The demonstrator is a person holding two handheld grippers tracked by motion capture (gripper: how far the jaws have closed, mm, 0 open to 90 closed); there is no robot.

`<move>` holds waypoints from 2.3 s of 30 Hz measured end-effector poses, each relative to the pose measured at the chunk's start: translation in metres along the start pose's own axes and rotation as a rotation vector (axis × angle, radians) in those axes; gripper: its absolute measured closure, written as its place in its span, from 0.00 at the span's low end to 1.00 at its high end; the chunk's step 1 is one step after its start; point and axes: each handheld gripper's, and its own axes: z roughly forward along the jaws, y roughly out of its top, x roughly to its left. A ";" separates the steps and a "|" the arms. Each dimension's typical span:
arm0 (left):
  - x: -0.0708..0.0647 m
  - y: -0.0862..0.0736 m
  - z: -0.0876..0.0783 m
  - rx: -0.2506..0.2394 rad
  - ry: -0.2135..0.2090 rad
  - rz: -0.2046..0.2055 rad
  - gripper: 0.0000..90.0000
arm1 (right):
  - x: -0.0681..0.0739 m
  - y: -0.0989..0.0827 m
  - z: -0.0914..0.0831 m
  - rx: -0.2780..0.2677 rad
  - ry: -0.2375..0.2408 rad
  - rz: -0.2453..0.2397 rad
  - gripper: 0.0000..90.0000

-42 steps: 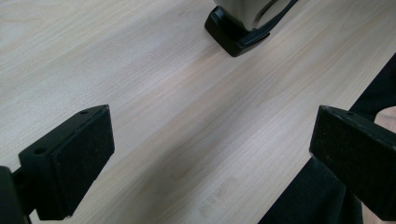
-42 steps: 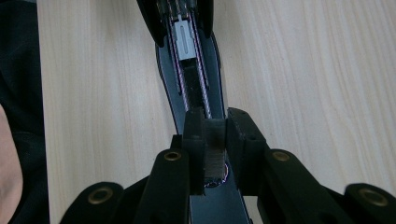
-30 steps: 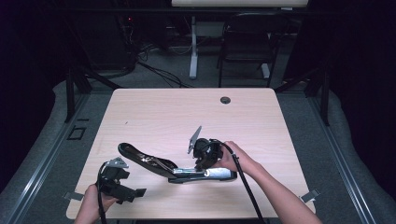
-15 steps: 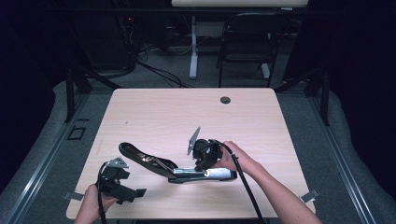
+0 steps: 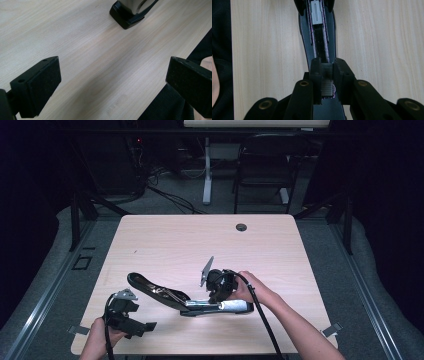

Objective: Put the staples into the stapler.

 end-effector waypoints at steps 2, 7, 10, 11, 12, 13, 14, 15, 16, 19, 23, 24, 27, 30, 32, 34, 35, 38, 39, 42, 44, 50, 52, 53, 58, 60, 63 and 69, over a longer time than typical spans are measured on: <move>0.000 0.000 0.000 0.001 -0.002 0.000 0.01 | -0.001 0.000 0.000 0.004 0.005 -0.013 0.87; 0.000 0.000 0.000 0.002 -0.001 -0.001 0.01 | -0.002 0.001 0.001 0.010 0.016 -0.023 0.86; 0.000 0.000 0.000 0.006 -0.002 0.002 0.01 | -0.002 0.001 0.001 0.012 0.019 -0.026 0.86; 0.000 0.000 0.001 0.008 -0.002 -0.001 0.01 | -0.002 0.001 0.002 0.016 0.021 -0.029 0.86; 0.000 0.000 0.001 0.008 -0.003 -0.002 0.01 | -0.002 0.000 0.002 0.015 0.022 -0.030 0.86; 0.000 0.000 0.001 0.009 -0.003 -0.002 0.01 | -0.002 0.000 0.001 0.017 0.023 -0.028 0.86; 0.000 0.000 0.001 0.009 -0.004 -0.002 0.01 | -0.002 0.000 0.002 0.018 0.025 -0.032 0.86; 0.000 0.000 0.001 0.010 -0.005 -0.002 0.01 | -0.002 0.000 0.002 0.019 0.026 -0.033 0.86; 0.000 0.000 0.001 0.010 -0.008 -0.001 0.01 | -0.003 0.000 0.002 0.021 0.027 -0.033 0.86; 0.000 0.000 0.001 0.016 -0.009 0.004 0.01 | -0.002 0.000 0.003 0.024 0.036 -0.044 0.86; 0.000 0.000 0.001 0.015 -0.009 0.003 0.01 | -0.002 0.000 0.003 0.030 0.034 -0.054 0.86; 0.000 0.000 0.001 0.015 -0.010 0.003 0.01 | -0.002 0.000 0.003 0.032 0.035 -0.055 0.86; 0.000 0.000 0.001 0.015 -0.010 0.004 0.01 | -0.003 0.000 0.003 0.032 0.038 -0.056 0.86; 0.000 0.000 0.001 0.010 -0.011 -0.002 0.01 | -0.003 0.000 0.004 0.040 0.039 -0.062 0.86; 0.000 0.000 0.001 0.010 -0.012 -0.002 0.01 | -0.003 0.000 0.005 0.052 0.038 -0.065 0.86; 0.000 0.000 0.001 0.010 -0.011 -0.002 0.01 | -0.003 0.000 0.006 0.046 0.038 -0.062 0.86; 0.000 0.000 0.001 0.010 -0.012 -0.002 0.01 | -0.003 0.000 0.006 0.047 0.038 -0.063 0.86; 0.000 0.000 0.001 0.011 -0.013 -0.001 0.01 | -0.003 0.000 0.006 0.048 0.037 -0.061 0.86; 0.000 0.000 0.001 0.010 -0.013 -0.002 0.01 | -0.003 0.000 0.006 0.047 0.038 -0.061 0.86; 0.000 0.000 0.001 0.009 -0.012 -0.002 0.01 | -0.003 0.000 0.006 0.046 0.038 -0.060 0.86; 0.000 0.000 0.000 0.002 -0.017 -0.001 0.01 | -0.003 0.000 0.005 0.041 0.038 -0.057 0.85; 0.000 0.000 0.000 -0.005 -0.018 -0.005 0.00 | -0.002 -0.002 0.004 0.036 0.035 -0.047 0.83; 0.000 0.000 0.000 -0.008 -0.017 -0.006 0.01 | -0.003 -0.003 0.003 0.025 0.036 -0.037 0.81; 0.000 0.000 -0.001 -0.011 -0.018 -0.008 0.01 | -0.003 -0.003 0.002 0.021 0.037 -0.031 0.80; 0.001 0.000 -0.001 -0.020 -0.022 -0.019 0.01 | 0.000 -0.007 -0.003 -0.007 0.021 0.008 0.69; 0.001 0.000 -0.002 -0.023 -0.020 -0.020 0.00 | 0.000 -0.010 -0.006 -0.023 0.014 0.037 0.59; 0.001 0.000 -0.002 -0.030 -0.018 -0.021 0.00 | -0.001 -0.016 -0.011 -0.045 0.006 0.082 0.48; 0.001 0.001 -0.002 -0.032 -0.012 -0.021 0.00 | 0.002 -0.031 -0.017 -0.073 -0.050 0.153 0.30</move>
